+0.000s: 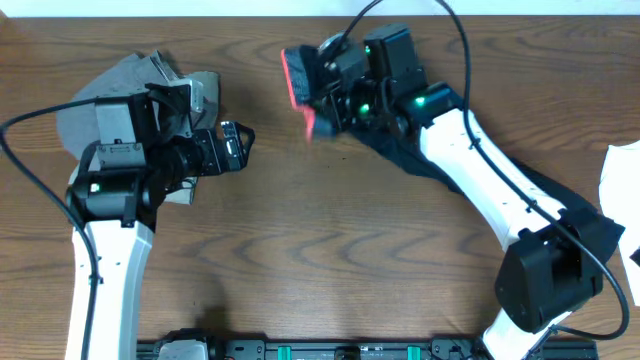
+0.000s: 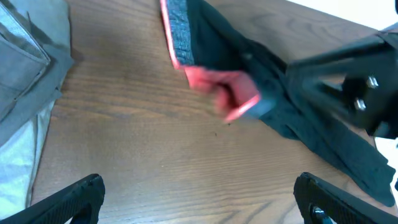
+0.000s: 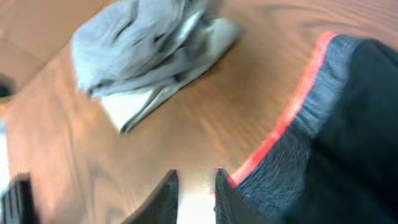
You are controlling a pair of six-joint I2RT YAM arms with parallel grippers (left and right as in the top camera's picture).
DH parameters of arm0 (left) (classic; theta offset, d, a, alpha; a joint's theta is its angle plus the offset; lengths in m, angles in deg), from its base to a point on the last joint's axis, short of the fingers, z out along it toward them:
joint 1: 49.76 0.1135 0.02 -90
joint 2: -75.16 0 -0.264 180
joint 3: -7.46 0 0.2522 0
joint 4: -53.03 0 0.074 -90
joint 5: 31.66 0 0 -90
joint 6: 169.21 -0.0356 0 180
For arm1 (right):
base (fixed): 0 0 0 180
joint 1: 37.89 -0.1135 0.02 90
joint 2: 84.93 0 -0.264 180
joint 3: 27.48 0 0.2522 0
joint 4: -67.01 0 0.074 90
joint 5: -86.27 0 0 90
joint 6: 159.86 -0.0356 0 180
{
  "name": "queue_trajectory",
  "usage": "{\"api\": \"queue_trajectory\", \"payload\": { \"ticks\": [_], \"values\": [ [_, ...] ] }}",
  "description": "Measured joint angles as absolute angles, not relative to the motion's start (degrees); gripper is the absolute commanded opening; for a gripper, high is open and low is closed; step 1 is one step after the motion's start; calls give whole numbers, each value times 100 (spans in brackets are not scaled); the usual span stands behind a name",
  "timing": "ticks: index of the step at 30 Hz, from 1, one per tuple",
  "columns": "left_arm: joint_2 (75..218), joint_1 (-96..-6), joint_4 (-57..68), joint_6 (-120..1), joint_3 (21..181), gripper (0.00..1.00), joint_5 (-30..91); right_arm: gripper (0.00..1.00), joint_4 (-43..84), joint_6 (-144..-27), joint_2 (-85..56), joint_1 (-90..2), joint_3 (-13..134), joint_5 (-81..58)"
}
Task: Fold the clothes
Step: 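Lift the waistband with the right gripper and drag it leftward, then grasp the waistband's left edge with the left gripper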
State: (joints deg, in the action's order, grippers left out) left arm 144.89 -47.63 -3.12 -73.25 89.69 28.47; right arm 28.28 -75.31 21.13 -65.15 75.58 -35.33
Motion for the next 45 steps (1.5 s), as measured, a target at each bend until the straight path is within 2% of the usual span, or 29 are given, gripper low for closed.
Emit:
{"api": "queue_trajectory", "payload": {
  "ticks": [2,6,7,15,21,26,29,36,42,45],
  "values": [
    [14533,-4763,-314,-7334,8969,98,2847,52,2723,-7306,2113,-6550,7558,-3703],
    [14541,-4763,-321,-7410,8969,98,2847,71,2642,-7088,2111,-6443,7558,-3611],
    [14541,-4763,-341,-7458,8969,98,2847,73,2626,-7118,2113,-6364,7558,-3491],
    [14865,-4942,-509,-7603,8969,98,2847,76,1540,-7682,2111,-5105,7553,-1909],
    [15859,-5799,-546,-7666,8967,98,2845,77,1022,-7796,2113,-4445,7551,-1391],
    [16889,-6496,-507,-7710,8967,99,2980,79,683,-7905,2113,-4295,7551,-1292],
    [17455,-6689,-424,-7576,8967,89,3050,79,325,-8152,2113,-4275,7549,-1273],
    [18355,-6789,-292,-7165,8965,90,3063,80,-36,-8452,2113,-4277,7547,-1268],
    [18513,-6789,300,-6573,8958,89,2871,80,-49,-8513,2113,-4277,7547,-1290],
    [18522,-6796,693,-5981,8956,80,2749,80,-51,-8537,2113,-4277,7547,-1290]
  ]
}}
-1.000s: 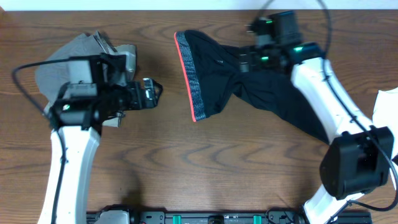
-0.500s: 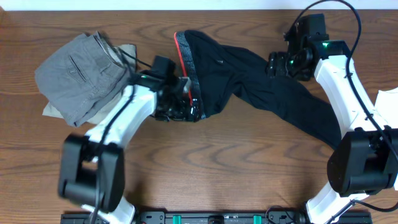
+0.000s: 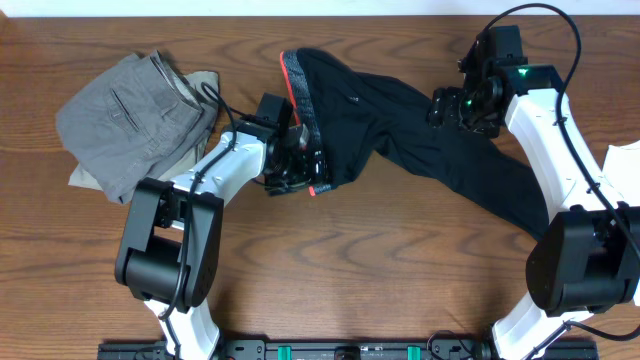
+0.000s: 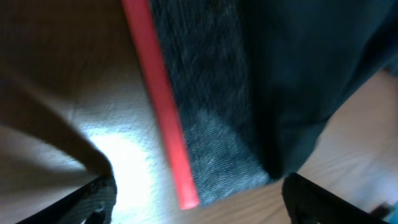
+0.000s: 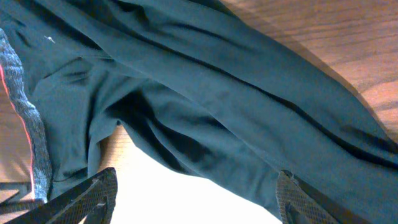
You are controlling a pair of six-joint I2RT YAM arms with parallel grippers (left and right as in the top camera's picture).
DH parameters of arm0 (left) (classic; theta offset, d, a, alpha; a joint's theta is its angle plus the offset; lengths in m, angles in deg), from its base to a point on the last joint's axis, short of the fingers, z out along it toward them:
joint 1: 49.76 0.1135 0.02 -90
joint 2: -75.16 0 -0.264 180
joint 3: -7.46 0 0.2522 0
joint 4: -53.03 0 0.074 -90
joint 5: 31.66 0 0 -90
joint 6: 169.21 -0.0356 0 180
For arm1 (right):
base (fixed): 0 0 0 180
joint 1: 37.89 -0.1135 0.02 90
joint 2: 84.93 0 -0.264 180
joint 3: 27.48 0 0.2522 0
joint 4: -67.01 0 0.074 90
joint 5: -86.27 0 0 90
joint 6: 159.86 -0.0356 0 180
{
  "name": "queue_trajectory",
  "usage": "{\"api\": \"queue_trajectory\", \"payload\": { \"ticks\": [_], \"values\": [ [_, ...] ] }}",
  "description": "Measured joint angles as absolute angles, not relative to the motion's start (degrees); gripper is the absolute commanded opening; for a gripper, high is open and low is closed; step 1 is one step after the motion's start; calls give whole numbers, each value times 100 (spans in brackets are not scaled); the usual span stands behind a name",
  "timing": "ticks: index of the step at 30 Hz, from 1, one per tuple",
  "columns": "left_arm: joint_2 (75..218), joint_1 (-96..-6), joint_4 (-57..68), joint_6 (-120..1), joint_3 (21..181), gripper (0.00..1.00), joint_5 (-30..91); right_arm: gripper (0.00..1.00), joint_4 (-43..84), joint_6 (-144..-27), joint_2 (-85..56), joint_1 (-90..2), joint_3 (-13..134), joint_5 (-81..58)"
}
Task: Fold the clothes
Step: 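Grasp the waistband's left edge with the left gripper, then release waistband with right gripper, grasp pant leg cuffs, pull rightward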
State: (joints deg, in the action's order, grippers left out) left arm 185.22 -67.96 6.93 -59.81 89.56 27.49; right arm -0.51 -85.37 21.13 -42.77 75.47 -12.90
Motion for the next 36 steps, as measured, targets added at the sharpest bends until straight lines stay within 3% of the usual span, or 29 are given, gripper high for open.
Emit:
{"api": "queue_trajectory", "payload": {
  "ticks": [6,10,11,17,24,28,36],
  "values": [
    [18631,-6851,958,-4905,8956,44,2635,80,-62,-8539,2115,-4277,7547,-1290],
    [18801,-6875,757,-4519,8949,9,2550,80,-114,-8539,2115,-4277,7547,-1286],
    [18821,-6872,717,-4490,8949,6,2530,80,-125,-8539,2115,-4277,7547,-1266],
    [18804,-6682,304,-4628,8949,6,2469,84,-176,-8557,2115,-4242,7547,-873],
    [18058,-5552,-1101,-5128,8954,5,3251,82,-403,-8565,2117,-3831,7547,-549],
    [17350,-4921,-1241,-5373,8978,6,3756,82,-560,-8576,2119,-3696,7544,-488],
    [17046,-4768,-1363,-5570,9017,6,4272,82,-750,-8622,2119,-3619,7096,-484]
  ]
}}
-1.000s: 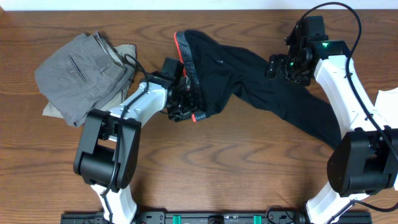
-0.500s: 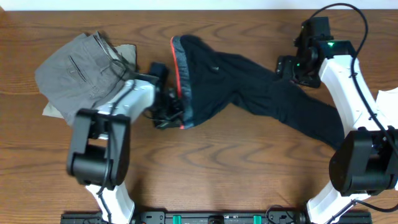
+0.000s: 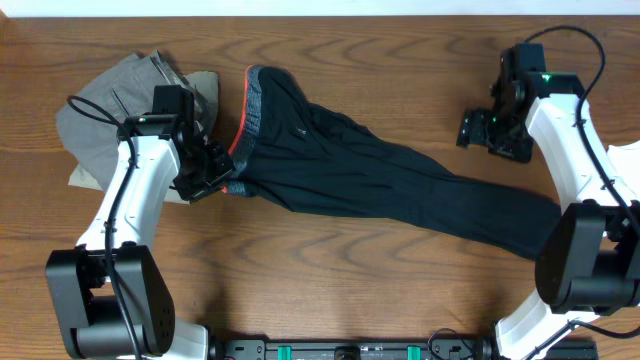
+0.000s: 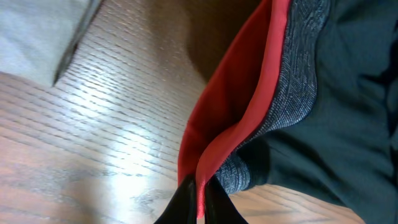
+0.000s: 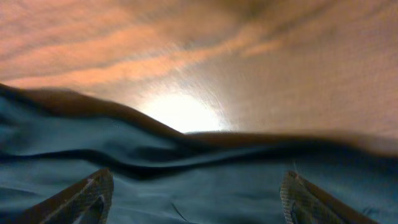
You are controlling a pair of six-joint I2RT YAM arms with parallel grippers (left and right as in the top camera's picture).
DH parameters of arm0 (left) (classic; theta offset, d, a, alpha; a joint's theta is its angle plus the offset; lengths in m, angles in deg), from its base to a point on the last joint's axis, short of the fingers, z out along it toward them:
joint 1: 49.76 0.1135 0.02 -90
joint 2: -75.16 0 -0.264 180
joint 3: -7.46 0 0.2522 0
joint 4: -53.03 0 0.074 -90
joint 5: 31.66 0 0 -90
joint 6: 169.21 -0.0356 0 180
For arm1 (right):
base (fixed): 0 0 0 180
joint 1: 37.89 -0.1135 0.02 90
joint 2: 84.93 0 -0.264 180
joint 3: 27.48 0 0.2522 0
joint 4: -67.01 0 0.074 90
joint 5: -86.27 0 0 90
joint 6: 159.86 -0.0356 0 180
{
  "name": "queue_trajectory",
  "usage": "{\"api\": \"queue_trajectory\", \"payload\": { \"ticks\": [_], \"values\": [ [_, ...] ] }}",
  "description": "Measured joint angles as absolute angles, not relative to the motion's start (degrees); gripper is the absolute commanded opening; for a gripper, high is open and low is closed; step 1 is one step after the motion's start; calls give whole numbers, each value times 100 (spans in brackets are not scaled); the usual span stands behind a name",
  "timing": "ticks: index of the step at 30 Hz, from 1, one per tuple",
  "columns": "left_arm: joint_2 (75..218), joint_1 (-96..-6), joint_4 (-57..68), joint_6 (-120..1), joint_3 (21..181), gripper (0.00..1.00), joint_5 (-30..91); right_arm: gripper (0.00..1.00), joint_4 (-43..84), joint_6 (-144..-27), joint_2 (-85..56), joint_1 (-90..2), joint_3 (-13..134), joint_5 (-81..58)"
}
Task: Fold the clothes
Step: 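Release waistband with right gripper, grasp pant leg cuffs, pull rightward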
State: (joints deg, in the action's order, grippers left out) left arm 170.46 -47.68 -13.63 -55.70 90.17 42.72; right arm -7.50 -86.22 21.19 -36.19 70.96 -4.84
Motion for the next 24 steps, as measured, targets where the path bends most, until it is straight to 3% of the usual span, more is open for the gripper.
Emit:
{"api": "queue_trajectory", "payload": {
  "ticks": [11,17,20,22,24],
  "values": [
    [17046,-4768,-1414,-5684,9017,6,4482,79,-1415,-8784,2132,-2229,6231,-617],
    [17046,-4768,-1407,-5701,9017,6,4488,71,-783,-8893,2137,-1783,5566,-672],
    [17046,-4768,-1405,-5701,9017,6,4502,57,-427,-9053,2154,-1694,5232,-672],
    [17046,-4768,-1401,-5701,9017,6,4502,30,-252,-9160,2154,-1694,5044,-672],
    [17046,-4768,-1396,-5701,9017,6,4502,16,-184,-9280,2154,-1696,4957,-654]
  ]
}}
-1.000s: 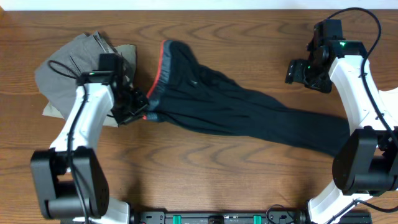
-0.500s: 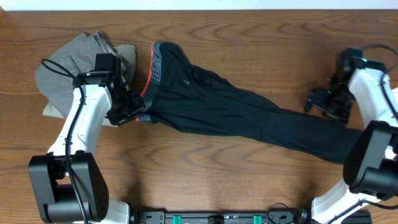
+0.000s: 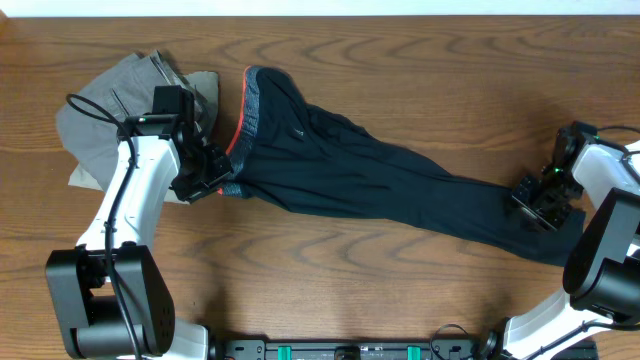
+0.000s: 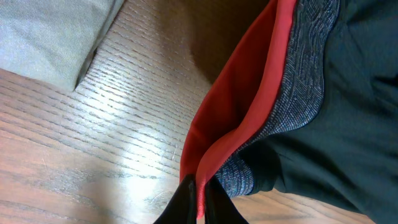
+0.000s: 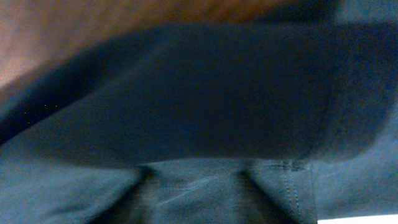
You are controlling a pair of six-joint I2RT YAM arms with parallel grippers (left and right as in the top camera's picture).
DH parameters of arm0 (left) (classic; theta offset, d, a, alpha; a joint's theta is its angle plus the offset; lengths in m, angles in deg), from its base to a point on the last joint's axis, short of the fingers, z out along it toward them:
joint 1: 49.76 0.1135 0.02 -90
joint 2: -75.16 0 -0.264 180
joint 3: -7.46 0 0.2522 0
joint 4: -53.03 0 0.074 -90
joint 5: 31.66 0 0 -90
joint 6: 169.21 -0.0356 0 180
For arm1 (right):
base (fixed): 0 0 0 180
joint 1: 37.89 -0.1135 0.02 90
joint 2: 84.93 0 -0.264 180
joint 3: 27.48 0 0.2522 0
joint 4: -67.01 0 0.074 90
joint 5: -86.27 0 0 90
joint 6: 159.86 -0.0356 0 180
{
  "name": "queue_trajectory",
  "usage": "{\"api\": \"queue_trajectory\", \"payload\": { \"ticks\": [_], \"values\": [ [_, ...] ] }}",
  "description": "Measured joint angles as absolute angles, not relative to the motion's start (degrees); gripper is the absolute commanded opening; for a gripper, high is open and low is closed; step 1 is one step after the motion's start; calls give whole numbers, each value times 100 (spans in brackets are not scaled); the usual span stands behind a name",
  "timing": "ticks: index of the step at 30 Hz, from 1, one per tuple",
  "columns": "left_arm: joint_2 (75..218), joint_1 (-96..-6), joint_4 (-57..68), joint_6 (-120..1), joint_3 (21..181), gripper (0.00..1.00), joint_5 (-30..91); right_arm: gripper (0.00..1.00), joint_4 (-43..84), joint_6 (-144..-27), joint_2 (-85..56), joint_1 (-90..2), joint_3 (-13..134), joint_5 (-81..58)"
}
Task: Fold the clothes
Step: 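Release waistband with right gripper, grasp pant leg cuffs, pull rightward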
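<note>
Dark blue-black trousers [image 3: 380,185] lie stretched across the table from upper left to lower right. Their red and grey waistband [image 4: 249,106] is at the left end. My left gripper [image 3: 222,186] is shut on the lower corner of the waistband, and in the left wrist view the left gripper [image 4: 199,186] pinches the red edge. My right gripper [image 3: 535,205] sits on the trousers' leg end at the right. The right wrist view is filled with dark cloth [image 5: 205,93], which hides the fingers.
Folded grey trousers [image 3: 115,110] lie at the upper left, just beyond the left arm, and show in the left wrist view [image 4: 43,37]. The brown wooden table [image 3: 350,290] is bare in front of the dark trousers.
My right gripper was open over bare wood above the trousers' right end; it now rests on the leg end at the lower right. The left gripper still holds the waistband in place.
The right gripper first held the bunched trousers by the waistband at centre top, the left open nearby. Then the left was at the waistband and the right open over the legs. Later the left held the waistband, trousers stretched out; now the right is on the leg end.
</note>
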State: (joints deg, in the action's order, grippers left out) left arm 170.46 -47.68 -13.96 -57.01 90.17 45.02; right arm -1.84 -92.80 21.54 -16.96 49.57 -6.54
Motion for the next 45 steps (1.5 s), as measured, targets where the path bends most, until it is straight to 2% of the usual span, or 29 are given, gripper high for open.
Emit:
{"api": "queue_trajectory", "payload": {
  "ticks": [4,13,26,37,39,42,43,45],
  "values": [
    [17046,-4768,-1363,-5701,9017,6,4504,1,-25,-9442,2154,-1696,4957,-700],
    [17046,-4768,-1344,-5701,9017,5,4504,1,819,-9346,2150,-1696,5853,-1692],
    [17046,-4768,-1346,-5703,9017,6,4589,1,3614,-9984,2065,-1595,6351,-2691],
    [17046,-4768,-1346,-5812,9017,6,4665,2,5166,-10137,2089,-1547,6358,-1821],
    [17046,-4768,-1344,-5828,9017,6,4672,15,5284,-10128,2176,-1558,6371,-1751],
    [17046,-4768,-1344,-5830,9017,7,4674,50,5140,-10047,2430,-1569,6428,-1758],
    [17046,-4768,-1346,-5830,9017,7,4676,57,4956,-10001,2539,-1571,6436,-1769],
    [17046,-4768,-1348,-5832,9017,8,4679,63,4430,-9864,2712,-1571,6438,-1815]
  ]
}}
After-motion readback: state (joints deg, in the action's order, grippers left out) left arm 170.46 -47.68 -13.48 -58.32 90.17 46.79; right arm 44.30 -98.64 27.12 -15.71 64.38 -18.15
